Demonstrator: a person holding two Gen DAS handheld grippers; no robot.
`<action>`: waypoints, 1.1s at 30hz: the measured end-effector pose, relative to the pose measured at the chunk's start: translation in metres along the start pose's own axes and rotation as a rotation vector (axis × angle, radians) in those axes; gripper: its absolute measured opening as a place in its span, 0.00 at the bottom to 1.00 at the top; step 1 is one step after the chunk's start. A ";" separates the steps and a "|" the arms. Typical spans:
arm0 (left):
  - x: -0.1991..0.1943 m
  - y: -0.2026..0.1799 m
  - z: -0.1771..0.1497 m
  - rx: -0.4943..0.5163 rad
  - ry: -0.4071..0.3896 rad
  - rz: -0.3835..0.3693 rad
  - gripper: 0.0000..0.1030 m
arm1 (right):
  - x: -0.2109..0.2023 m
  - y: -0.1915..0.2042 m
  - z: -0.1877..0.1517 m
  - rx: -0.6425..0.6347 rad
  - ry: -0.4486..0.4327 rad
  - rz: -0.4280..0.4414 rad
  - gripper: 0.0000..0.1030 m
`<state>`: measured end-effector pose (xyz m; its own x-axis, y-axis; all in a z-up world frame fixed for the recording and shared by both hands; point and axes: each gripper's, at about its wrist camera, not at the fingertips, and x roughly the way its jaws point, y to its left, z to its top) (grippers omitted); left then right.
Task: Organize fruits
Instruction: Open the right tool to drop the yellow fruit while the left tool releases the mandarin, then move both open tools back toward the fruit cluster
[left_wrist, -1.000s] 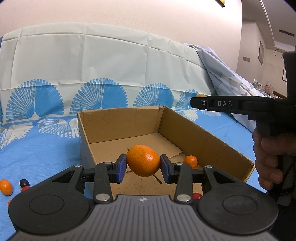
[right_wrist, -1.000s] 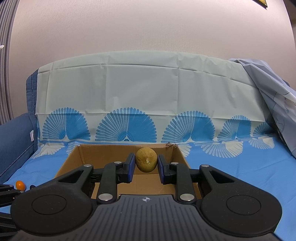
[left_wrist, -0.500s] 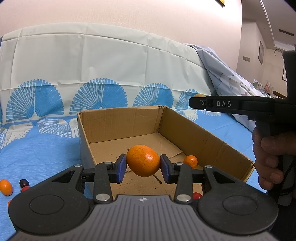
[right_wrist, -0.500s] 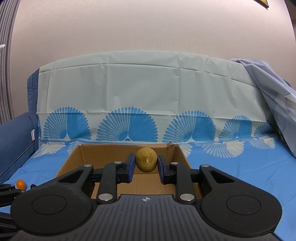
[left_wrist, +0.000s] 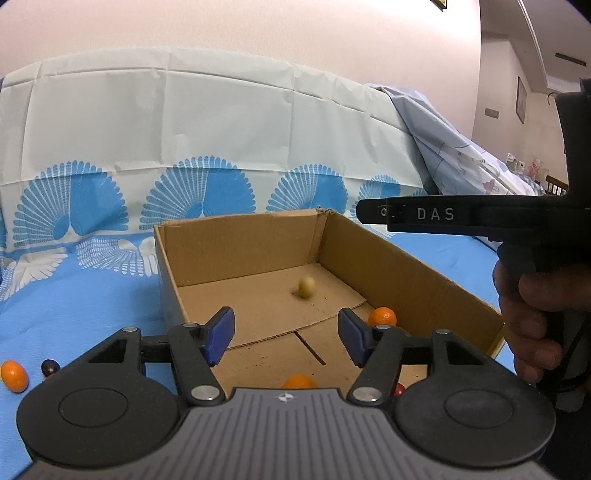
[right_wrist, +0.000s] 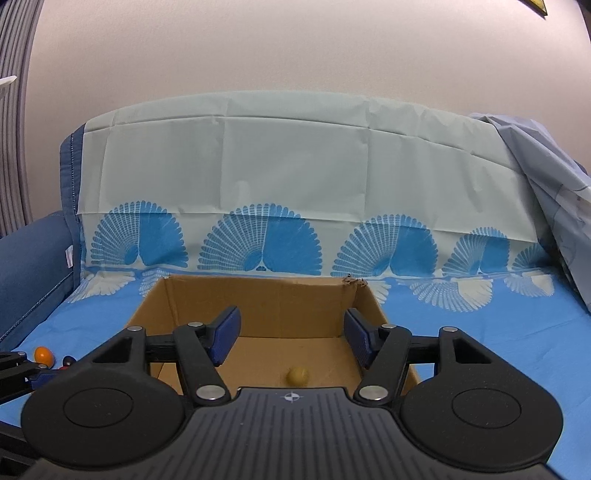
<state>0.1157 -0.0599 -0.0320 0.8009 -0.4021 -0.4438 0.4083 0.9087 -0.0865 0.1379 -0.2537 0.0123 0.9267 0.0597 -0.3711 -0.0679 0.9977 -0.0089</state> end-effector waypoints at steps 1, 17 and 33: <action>0.000 0.000 0.000 -0.001 -0.001 -0.001 0.65 | 0.000 0.000 0.000 0.001 -0.001 -0.003 0.62; -0.028 -0.001 -0.004 0.077 -0.088 0.020 0.27 | -0.008 0.012 -0.002 0.009 -0.031 -0.053 0.59; -0.120 0.077 0.041 0.099 -0.146 0.141 0.19 | -0.032 0.033 0.004 0.090 -0.104 0.008 0.28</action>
<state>0.0687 0.0535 0.0508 0.9053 -0.2900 -0.3104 0.3227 0.9447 0.0585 0.1077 -0.2227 0.0272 0.9599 0.0662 -0.2723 -0.0465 0.9958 0.0783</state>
